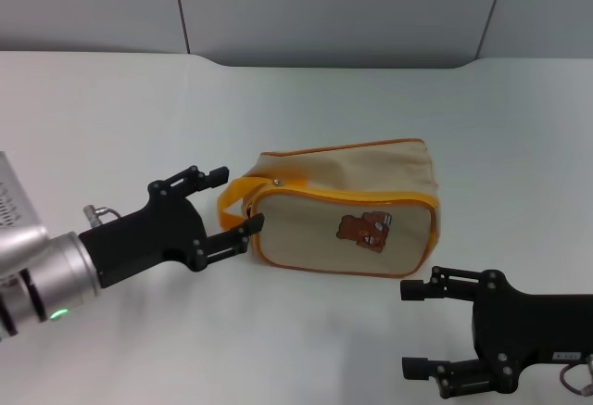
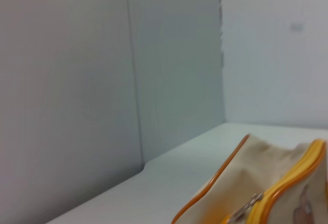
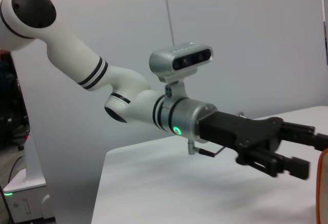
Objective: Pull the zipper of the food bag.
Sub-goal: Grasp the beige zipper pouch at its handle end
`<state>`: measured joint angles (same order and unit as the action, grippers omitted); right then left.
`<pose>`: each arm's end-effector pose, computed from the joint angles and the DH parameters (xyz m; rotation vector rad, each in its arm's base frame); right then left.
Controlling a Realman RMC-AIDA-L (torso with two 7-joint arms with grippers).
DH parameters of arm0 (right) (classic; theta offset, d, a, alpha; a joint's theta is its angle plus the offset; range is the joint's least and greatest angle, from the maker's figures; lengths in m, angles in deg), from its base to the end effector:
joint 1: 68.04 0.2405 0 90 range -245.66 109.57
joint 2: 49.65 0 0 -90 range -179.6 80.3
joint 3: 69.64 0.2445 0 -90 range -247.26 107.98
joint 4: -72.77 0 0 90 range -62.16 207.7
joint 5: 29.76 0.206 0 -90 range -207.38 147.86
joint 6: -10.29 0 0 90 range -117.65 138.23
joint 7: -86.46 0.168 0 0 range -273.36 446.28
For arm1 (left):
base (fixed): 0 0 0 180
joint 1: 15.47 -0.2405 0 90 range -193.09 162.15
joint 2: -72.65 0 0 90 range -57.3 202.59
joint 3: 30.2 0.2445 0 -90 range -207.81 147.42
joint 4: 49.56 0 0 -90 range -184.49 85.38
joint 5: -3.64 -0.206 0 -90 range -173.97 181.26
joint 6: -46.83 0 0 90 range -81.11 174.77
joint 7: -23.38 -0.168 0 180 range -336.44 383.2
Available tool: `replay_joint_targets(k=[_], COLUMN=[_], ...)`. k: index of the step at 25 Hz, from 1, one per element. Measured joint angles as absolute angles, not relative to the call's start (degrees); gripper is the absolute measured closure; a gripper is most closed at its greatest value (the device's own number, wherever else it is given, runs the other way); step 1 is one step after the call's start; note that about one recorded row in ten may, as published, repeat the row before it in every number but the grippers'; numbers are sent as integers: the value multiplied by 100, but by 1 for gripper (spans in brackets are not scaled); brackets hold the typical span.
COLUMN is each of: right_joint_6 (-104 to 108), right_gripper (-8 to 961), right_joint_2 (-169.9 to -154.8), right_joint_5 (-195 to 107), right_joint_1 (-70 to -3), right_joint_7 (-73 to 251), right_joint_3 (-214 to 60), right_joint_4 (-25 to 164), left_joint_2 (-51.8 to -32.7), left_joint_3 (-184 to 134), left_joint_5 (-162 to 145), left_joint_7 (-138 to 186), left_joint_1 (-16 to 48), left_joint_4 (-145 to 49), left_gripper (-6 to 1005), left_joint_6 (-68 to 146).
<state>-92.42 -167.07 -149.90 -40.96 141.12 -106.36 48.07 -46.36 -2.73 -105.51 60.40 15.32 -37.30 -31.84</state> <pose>0.2551 0.2552 -0.0368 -2.9265 0.2965 0.8843 -0.2669 0.3187 -0.0613 -2.4796 -0.2723 -0.7241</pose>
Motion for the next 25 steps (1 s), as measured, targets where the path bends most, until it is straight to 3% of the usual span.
replay_joint_targets(k=[11, 17, 25], right_joint_6=[-9227, -9227, -9237], right_gripper=[151, 156, 162], right_joint_2=[-16714, -16716, -16716], right_joint_5=[-14990, -14990, -14982], right_joint_1=[-4112, -4134, -4141], right_joint_7=[14112, 14112, 14112], right_joint_3=[-10631, -10557, -10543], right_joint_4=[4807, 4807, 4806], left_joint_2=[-4650, -4653, -4654], left_joint_3=[-132, -93, -90], left_joint_5=[-10588, -10586, -10588], left_joint_7=[5662, 5582, 5579], left_joint_1=[1718, 1719, 1744], left_joint_4=[-4041, -4075, -4077], left_gripper=[220, 415, 829], left_joint_6=[-2929, -2941, -2956])
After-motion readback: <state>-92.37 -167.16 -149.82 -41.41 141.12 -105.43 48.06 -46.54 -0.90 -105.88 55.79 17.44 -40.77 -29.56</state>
